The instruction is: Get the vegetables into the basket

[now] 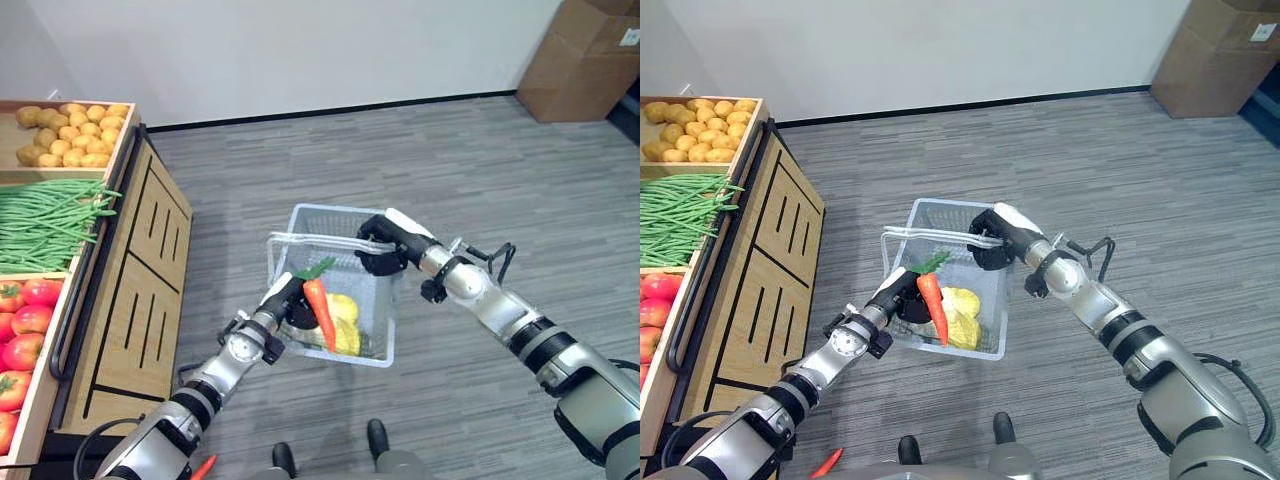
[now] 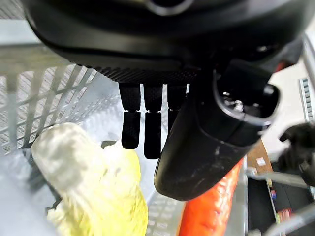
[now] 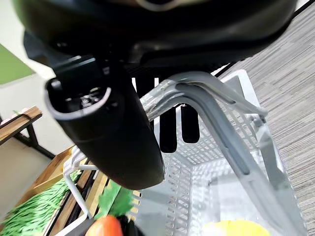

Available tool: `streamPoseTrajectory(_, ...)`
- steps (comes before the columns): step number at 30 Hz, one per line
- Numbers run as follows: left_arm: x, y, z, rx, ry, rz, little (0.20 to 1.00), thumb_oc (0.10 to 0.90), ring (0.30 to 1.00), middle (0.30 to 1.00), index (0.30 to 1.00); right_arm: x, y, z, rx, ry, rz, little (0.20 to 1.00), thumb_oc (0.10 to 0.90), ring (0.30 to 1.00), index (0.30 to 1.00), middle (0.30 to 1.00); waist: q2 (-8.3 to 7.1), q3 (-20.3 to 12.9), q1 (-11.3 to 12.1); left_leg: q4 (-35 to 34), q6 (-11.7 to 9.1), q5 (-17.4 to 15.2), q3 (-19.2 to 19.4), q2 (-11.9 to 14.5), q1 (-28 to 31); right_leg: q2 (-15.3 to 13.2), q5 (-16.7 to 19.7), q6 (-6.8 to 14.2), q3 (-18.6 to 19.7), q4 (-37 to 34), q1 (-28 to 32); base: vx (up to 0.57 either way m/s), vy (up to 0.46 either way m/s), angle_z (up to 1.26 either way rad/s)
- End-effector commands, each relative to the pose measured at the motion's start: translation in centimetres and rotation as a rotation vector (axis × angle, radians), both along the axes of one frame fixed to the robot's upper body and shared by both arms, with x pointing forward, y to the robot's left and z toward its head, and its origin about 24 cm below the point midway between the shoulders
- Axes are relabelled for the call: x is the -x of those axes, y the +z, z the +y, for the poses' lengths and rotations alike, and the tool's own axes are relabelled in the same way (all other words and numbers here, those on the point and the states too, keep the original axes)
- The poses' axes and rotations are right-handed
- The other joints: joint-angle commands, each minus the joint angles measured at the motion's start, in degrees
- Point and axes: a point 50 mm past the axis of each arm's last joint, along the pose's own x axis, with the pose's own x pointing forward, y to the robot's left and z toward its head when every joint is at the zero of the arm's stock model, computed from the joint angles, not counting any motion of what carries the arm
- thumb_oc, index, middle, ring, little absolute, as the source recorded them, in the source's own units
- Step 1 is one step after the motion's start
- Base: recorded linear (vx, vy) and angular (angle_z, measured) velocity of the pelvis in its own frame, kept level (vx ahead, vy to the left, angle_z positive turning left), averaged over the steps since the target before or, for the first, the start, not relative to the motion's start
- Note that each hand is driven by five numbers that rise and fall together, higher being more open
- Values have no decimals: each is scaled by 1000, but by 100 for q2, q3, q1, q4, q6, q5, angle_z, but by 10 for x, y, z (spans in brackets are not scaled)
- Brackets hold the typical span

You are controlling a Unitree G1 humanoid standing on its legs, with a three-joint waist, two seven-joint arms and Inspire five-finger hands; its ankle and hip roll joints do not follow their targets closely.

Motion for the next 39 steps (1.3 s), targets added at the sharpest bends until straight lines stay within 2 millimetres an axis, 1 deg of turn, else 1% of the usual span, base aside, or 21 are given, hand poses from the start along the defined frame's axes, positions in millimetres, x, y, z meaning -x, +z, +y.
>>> streamPoseTrajectory(1,-23,22,-2,9,56,-125,300,400,300,300,300,-5,81,31,-284,141,-295,300,400,300,300,300,-336,-536,73,4,-571,-126,-6,521,55,-413,-163,319,-284,-3,132,0,0,0)
streamPoseTrajectory(4,-25,20,-6,12,109,-123,300,400,300,300,300,-2,80,32,-296,144,-304,300,400,300,300,300,-330,-509,65,4,-574,-116,-27,518,39,-411,-159,316,-309,-3,130,0,0,0)
streamPoseTrajectory(5,-27,21,-11,-14,95,-136,300,400,300,300,300,-2,80,32,-290,144,-308,300,400,300,300,300,-331,-488,62,4,-573,-105,-35,518,23,-407,-156,313,-317,-3,119,0,0,0)
streamPoseTrajectory(6,-27,21,-11,-14,95,-136,300,400,300,300,300,-2,80,32,-290,144,-308,300,400,300,300,300,-330,-487,62,4,-573,-105,-35,518,23,-406,-156,313,-318,-3,119,0,0,0)
streamPoseTrajectory(7,-27,19,-13,-49,104,-142,618,627,618,618,618,-1,78,32,-284,142,-309,300,400,300,300,300,-334,-477,66,4,-571,-105,-38,520,16,-406,-157,309,-320,-3,110,0,0,0)
streamPoseTrajectory(8,-27,19,-13,-49,104,-142,693,680,693,693,693,-1,78,32,-284,142,-309,300,400,300,300,300,-333,-478,66,4,-571,-105,-39,520,15,-406,-157,309,-320,-3,110,0,0,0)
streamPoseTrajectory(9,-26,17,-14,-56,105,-136,1000,900,1000,1000,1000,-1,77,32,-281,142,-308,300,400,300,300,300,-332,-478,67,4,-569,-106,-37,525,12,-406,-159,309,-322,-3,112,0,0,0)
streamPoseTrajectory(13,-24,13,-19,-71,103,-120,1000,900,1000,1000,1000,-1,74,31,-276,130,-305,300,400,300,300,300,-321,-466,65,4,-565,-107,-42,529,18,-406,-163,306,-322,-3,121,0,0,0)
streamPoseTrajectory(20,-21,10,-17,-64,106,-107,1000,900,1000,1000,1000,-3,66,28,-271,98,-283,300,400,300,300,300,-298,-472,87,4,-554,-119,-47,515,21,-427,-164,311,-345,-3,131,0,0,0)
streamPoseTrajectory(22,-22,13,-19,-53,99,-119,1000,900,1000,1000,1000,-4,64,25,-271,81,-280,300,400,300,300,300,-298,-474,96,4,-547,-122,-67,507,21,-434,-166,311,-364,-3,141,0,0,0)
streamPoseTrajectory(23,-22,20,-21,-44,68,-145,1000,900,1000,1000,1000,-6,61,21,-265,52,-276,300,400,300,300,300,-300,-482,112,4,-541,-125,-86,500,15,-441,-167,314,-372,-3,146,0,0,0)
streamPoseTrajectory(24,-22,20,-21,-44,68,-145,1000,900,1000,1000,1000,-6,61,21,-265,52,-276,300,400,300,300,300,-300,-482,112,4,-541,-125,-86,500,15,-441,-167,314,-372,-3,146,0,0,0)
streamPoseTrajectory(25,-20,35,-28,-10,-16,-202,1000,900,1000,1000,1000,-9,55,10,-255,-7,-262,300,400,300,300,300,-282,-492,156,4,-529,-133,-115,486,13,-456,-173,315,-388,-3,167,0,0,0)
streamPoseTrajectory(27,-15,47,-31,25,-93,-242,1000,900,1000,1000,1000,-12,49,-3,-244,-73,-252,300,400,300,300,300,-277,-498,208,4,-519,-147,-146,470,17,-467,-181,322,-413,-3,193,7,10,5)
streamPoseTrajectory(29,-10,57,-30,59,-137,-268,1000,900,1000,1000,1000,-13,42,-14,-233,-126,-240,300,400,300,300,300,-281,-505,247,4,-510,-153,-168,461,27,-474,-184,322,-430,-3,214,5,9,13)
streamPoseTrajectory(30,-5,65,-31,95,-182,-284,1000,900,1000,1000,1000,-14,38,-23,-221,-169,-230,300,400,300,300,300,-265,-511,271,4,-506,-157,-179,453,29,-478,-188,323,-441,-3,225,3,7,15)
streamPoseTrajectory(31,-2,69,-30,115,-202,-289,1000,900,1000,1000,1000,-14,35,-27,-216,-187,-223,300,400,300,300,300,-270,-516,288,4,-504,-160,-190,446,34,-479,-190,322,-443,-3,234,2,10,12)
streamPoseTrajectory(33,5,84,-30,187,-281,-307,1000,900,1000,1000,1000,-15,25,-43,-176,-259,-197,300,400,300,300,300,-255,-525,335,4,-496,-166,-228,431,34,-490,-192,324,-468,-3,253,-8,11,5)
streamPoseTrajectory(35,14,96,-29,260,-359,-303,1000,900,1000,1000,1000,-16,18,-55,-145,-315,-180,300,400,300,300,300,-249,-542,361,4,-488,-175,-235,420,38,-499,-191,328,-466,-3,262,-8,11,7)
streamPoseTrajectory(36,15,99,-23,317,-343,-292,1000,900,1000,1000,1000,-15,10,-60,-132,-345,-160,300,400,300,300,300,-253,-549,371,4,-489,-177,-235,416,48,-503,-184,328,-466,-3,267,-2,9,6)
streamPoseTrajectory(39,23,94,-14,421,-338,-209,1000,900,1000,1000,1000,-12,-9,-75,-96,-415,-90,300,400,300,300,300,-255,-570,407,4,-489,-183,-255,411,65,-515,-181,316,-461,-3,281,0,2,1)
